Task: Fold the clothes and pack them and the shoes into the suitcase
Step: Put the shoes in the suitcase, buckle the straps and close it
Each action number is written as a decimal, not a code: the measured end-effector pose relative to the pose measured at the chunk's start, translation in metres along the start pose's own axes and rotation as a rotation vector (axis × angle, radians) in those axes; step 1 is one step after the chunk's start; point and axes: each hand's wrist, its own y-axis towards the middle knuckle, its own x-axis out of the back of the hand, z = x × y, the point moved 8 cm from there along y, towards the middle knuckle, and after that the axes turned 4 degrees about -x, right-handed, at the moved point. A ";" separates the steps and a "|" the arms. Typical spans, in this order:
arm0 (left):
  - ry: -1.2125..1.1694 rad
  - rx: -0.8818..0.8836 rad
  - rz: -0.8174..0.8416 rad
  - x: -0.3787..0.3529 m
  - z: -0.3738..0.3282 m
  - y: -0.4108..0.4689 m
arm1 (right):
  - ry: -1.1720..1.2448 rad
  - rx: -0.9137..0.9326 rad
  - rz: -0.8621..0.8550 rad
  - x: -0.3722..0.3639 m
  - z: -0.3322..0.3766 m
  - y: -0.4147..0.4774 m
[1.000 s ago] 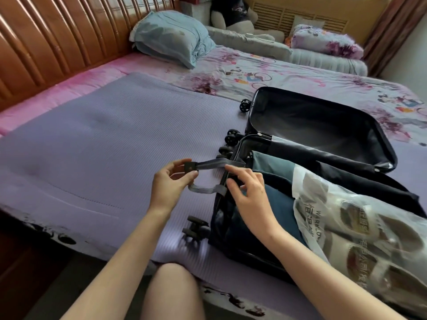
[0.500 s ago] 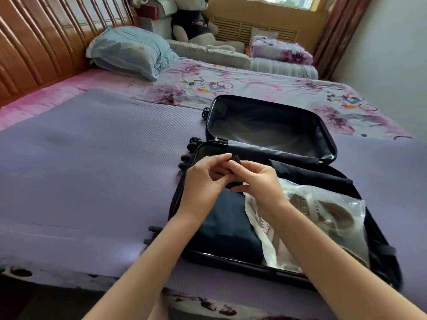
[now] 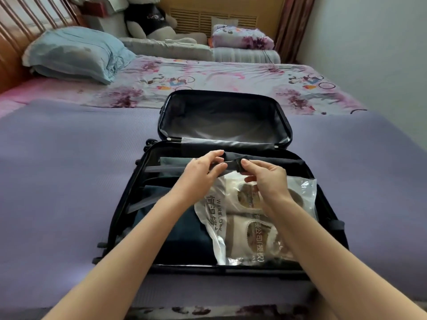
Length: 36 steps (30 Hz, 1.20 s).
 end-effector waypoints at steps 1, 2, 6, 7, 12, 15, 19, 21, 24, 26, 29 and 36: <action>-0.031 0.012 0.041 -0.010 -0.003 0.008 | 0.015 0.012 0.007 0.005 0.001 0.002; -0.033 0.002 0.069 -0.019 -0.008 0.016 | 0.031 0.009 0.012 0.009 0.001 0.004; 0.000 -0.010 0.189 -0.049 -0.014 0.035 | 0.005 -0.022 -0.004 0.028 -0.014 0.013; 0.006 0.009 0.209 -0.054 -0.011 0.036 | -0.032 -0.014 0.015 0.030 -0.019 0.015; 0.102 0.052 0.240 -0.081 -0.003 0.033 | -0.155 0.045 0.028 0.084 -0.021 0.024; 0.161 0.050 0.279 -0.104 -0.009 0.037 | -0.174 0.104 -0.198 0.180 -0.019 0.038; 0.258 0.014 0.270 -0.126 -0.020 0.047 | -0.262 -0.045 -0.343 0.290 -0.073 0.062; 0.270 0.014 0.281 -0.130 -0.017 0.049 | -0.366 -0.098 -0.264 0.311 -0.104 0.073; 0.269 -0.018 0.270 -0.131 -0.012 0.049 | -0.525 -0.073 -0.082 0.305 -0.133 0.080; 0.287 -0.044 0.257 -0.132 -0.009 0.047 | -0.657 -0.013 -0.009 0.292 -0.142 0.083; 0.267 -0.057 0.273 -0.135 -0.004 0.048 | -0.763 0.083 -0.019 0.272 -0.144 0.084; 0.261 -0.077 0.277 -0.136 -0.001 0.048 | -0.480 0.184 -0.498 0.310 -0.126 0.072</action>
